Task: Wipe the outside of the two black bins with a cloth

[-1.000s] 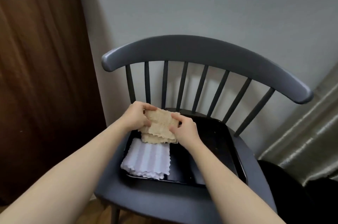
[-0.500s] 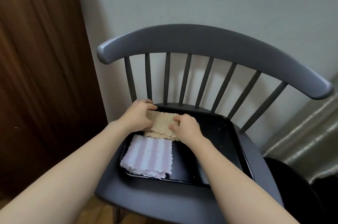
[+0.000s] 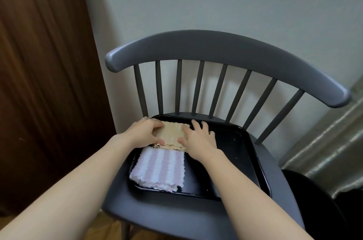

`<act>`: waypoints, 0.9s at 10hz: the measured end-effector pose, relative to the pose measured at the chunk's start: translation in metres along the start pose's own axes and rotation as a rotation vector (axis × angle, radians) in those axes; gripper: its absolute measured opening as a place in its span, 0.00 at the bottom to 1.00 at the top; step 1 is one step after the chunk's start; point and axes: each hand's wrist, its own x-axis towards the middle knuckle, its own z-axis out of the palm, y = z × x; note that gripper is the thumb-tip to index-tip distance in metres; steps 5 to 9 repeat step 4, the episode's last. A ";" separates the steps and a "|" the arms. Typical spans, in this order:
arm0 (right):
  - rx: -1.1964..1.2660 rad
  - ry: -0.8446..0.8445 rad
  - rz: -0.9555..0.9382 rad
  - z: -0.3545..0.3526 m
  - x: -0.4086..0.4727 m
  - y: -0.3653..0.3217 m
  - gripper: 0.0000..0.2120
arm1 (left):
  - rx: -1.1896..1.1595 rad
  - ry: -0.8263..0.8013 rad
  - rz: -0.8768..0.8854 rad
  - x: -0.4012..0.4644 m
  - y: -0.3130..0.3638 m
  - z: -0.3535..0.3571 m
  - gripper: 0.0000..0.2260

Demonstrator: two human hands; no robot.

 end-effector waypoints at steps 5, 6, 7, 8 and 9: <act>-0.031 -0.013 0.077 -0.017 -0.009 -0.009 0.25 | 0.062 -0.039 -0.024 -0.004 0.022 -0.014 0.36; -0.031 -0.013 0.077 -0.017 -0.009 -0.009 0.25 | 0.062 -0.039 -0.024 -0.004 0.022 -0.014 0.36; -0.031 -0.013 0.077 -0.017 -0.009 -0.009 0.25 | 0.062 -0.039 -0.024 -0.004 0.022 -0.014 0.36; -0.031 -0.013 0.077 -0.017 -0.009 -0.009 0.25 | 0.062 -0.039 -0.024 -0.004 0.022 -0.014 0.36; -0.031 -0.013 0.077 -0.017 -0.009 -0.009 0.25 | 0.062 -0.039 -0.024 -0.004 0.022 -0.014 0.36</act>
